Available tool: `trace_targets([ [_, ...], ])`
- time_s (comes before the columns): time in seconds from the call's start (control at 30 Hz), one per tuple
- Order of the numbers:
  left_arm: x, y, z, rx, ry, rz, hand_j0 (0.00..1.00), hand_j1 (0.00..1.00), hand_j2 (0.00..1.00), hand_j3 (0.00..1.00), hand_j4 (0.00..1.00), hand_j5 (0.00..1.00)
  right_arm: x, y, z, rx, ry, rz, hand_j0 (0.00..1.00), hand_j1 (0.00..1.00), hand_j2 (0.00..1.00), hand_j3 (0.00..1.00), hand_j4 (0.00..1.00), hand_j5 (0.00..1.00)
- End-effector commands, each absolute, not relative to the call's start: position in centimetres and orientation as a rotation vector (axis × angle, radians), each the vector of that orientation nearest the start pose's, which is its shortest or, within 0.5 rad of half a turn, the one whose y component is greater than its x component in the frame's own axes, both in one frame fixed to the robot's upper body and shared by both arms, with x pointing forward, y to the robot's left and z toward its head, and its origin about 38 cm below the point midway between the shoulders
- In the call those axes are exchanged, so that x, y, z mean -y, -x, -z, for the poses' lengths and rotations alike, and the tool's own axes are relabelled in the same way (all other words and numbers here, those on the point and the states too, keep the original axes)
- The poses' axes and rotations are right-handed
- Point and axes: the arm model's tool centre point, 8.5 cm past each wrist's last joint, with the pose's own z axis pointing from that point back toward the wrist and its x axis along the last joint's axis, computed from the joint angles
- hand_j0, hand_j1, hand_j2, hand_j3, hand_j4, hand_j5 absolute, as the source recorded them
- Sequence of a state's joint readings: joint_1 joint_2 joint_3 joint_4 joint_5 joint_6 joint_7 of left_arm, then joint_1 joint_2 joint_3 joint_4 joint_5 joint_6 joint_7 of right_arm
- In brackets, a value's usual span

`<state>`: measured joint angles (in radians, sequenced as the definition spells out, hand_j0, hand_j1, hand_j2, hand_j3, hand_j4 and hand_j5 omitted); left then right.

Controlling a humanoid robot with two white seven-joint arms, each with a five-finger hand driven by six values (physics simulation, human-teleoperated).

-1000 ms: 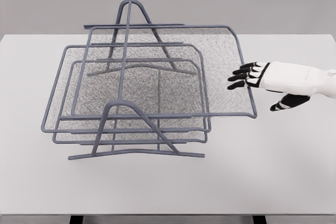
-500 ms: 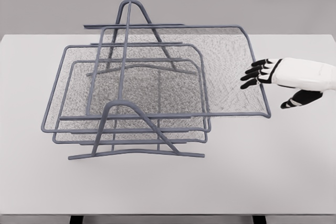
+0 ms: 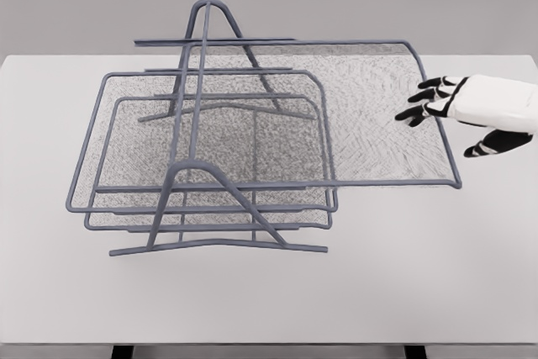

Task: Pull out the upper folder box with right arm

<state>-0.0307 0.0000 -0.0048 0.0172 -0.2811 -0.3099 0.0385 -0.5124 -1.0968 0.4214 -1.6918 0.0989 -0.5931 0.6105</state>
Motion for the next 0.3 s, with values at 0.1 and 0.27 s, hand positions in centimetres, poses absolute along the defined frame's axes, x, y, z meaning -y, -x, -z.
trace_targets([
  [0.1,-26.5,-4.6,25.7,0.314,-0.081,0.291,1.00,1.00,1.00,1.00,1.00,1.00,36.2,-37.5,-31.0,1.429,0.447,-2.112,1.00,1.00,1.00,1.00,1.00,1.00],
  [0.27,-26.5,-4.6,25.7,0.314,-0.081,0.291,1.00,1.00,1.00,1.00,1.00,1.00,36.1,-37.5,-31.8,1.479,0.427,-2.076,1.00,1.00,1.00,1.00,1.00,1.00],
])
